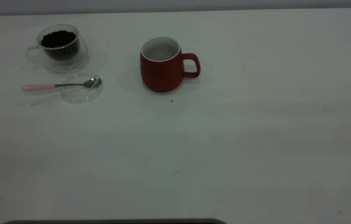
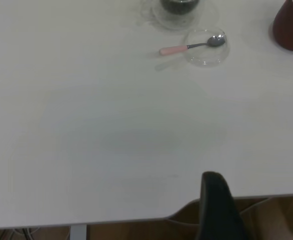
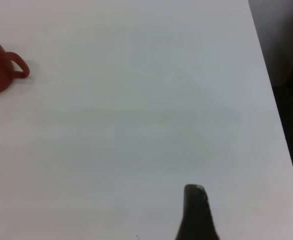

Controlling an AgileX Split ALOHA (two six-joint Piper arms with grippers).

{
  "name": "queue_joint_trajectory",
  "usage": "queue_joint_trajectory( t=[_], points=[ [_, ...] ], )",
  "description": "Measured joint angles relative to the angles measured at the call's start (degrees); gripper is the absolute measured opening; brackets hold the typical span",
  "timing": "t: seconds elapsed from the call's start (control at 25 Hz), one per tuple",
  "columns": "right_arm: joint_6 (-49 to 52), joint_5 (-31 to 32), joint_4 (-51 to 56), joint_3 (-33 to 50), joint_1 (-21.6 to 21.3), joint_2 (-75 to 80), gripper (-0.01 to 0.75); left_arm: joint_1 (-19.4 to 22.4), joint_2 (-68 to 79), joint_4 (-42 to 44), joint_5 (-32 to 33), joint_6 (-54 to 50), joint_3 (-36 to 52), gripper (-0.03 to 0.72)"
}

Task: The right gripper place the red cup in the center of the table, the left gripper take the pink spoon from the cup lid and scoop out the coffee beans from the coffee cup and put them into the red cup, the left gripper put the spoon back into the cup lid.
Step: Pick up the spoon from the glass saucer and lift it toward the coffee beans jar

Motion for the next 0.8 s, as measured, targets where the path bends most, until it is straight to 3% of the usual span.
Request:
queue_joint_trajectory(
  t=[0.8],
  points=[
    [-0.05,1.62,-0.09,0.02,0.0,0.0,0.591,0.0,0.0,0.0,0.0,0.11,0.0,0.465]
  ],
)
